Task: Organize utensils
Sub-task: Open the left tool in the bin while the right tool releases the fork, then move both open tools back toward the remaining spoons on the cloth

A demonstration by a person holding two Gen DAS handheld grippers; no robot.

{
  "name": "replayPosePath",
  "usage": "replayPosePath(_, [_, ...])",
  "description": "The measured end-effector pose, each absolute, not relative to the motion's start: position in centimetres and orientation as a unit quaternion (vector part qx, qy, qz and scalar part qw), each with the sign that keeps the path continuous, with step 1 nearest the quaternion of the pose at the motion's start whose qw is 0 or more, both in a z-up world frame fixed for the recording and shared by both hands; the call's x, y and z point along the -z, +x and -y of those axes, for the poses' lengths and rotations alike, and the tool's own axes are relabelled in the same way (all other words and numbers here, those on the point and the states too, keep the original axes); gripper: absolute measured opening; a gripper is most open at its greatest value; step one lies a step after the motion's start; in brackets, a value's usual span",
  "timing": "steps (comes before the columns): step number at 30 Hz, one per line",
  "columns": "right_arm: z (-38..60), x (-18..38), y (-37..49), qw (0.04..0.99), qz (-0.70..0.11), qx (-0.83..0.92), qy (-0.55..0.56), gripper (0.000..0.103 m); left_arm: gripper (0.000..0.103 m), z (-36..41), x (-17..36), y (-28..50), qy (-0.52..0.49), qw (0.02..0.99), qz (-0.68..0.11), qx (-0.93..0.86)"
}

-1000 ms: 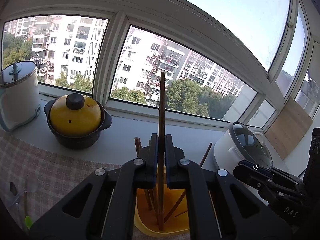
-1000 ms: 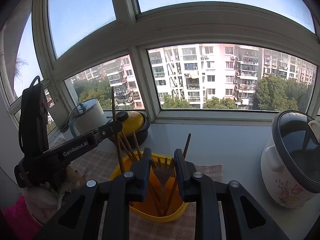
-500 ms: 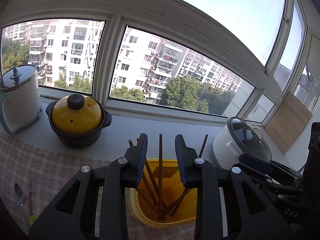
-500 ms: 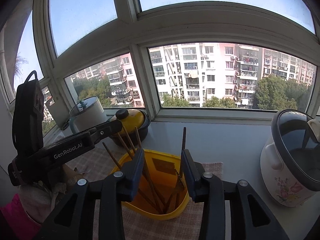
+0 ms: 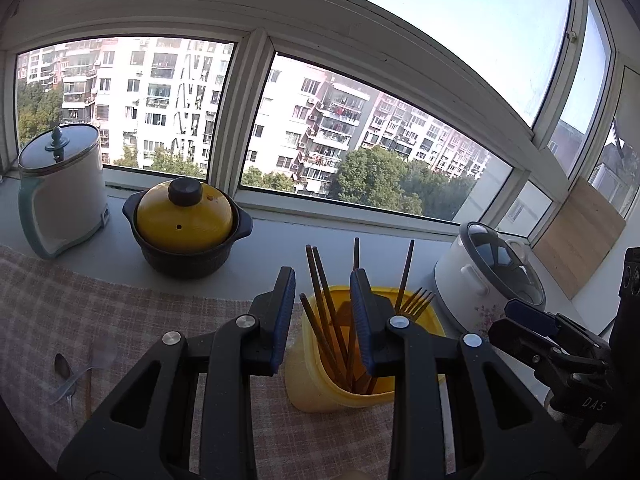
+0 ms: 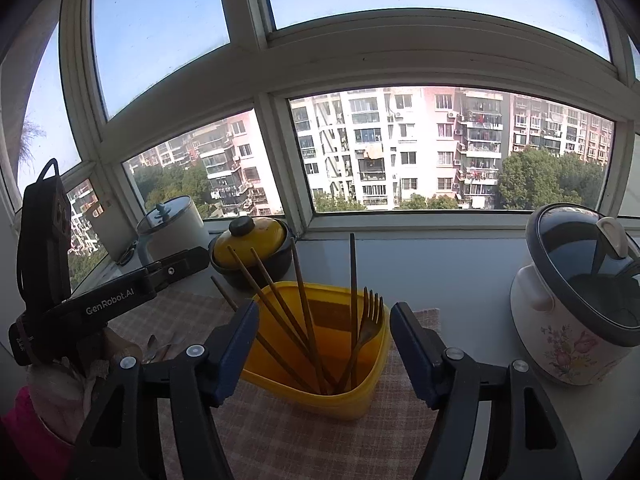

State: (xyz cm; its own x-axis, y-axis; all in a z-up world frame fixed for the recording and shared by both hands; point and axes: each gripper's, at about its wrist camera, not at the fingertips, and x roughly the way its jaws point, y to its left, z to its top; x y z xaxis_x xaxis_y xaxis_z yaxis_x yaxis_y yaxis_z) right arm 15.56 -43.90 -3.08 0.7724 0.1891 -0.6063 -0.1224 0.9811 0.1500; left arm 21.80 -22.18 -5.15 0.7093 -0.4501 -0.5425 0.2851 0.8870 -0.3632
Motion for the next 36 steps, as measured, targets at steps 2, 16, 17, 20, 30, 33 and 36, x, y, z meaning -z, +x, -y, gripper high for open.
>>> replayPosePath(2, [43.6, 3.2, 15.1, 0.940, -0.328, -0.079, 0.051, 0.078, 0.028, 21.3, 5.2, 21.3, -0.128, 0.915, -0.327, 0.199])
replayPosePath(16, [39.7, 2.5, 11.4, 0.949, -0.314, -0.016, 0.027, 0.103, 0.031, 13.9, 6.5, 18.0, -0.099, 0.917, -0.348, 0.171])
replayPosePath(17, [39.1, 2.4, 11.1, 0.950, -0.310, -0.015, 0.023, 0.103, 0.031, 13.2, 6.5, 17.8, -0.100, 0.916, -0.350, 0.167])
replayPosePath(20, [37.6, 2.2, 10.6, 0.952, -0.306, -0.018, 0.013, 0.103, 0.031, 11.2, 6.9, 17.4, -0.101, 0.914, -0.359, 0.157])
replayPosePath(30, [34.2, 2.4, 9.5, 0.952, -0.306, -0.025, 0.005, 0.103, 0.031, 5.4, 8.3, 15.7, -0.087, 0.910, -0.384, 0.129])
replayPosePath(33, [33.4, 2.6, 9.1, 0.951, -0.307, -0.027, 0.001, 0.103, 0.031, 3.8, 8.8, 15.2, -0.083, 0.911, -0.386, 0.116])
replayPosePath(36, [32.9, 2.7, 8.9, 0.952, -0.306, -0.029, 0.004, 0.103, 0.039, 2.4, 9.5, 14.9, -0.078, 0.911, -0.390, 0.107])
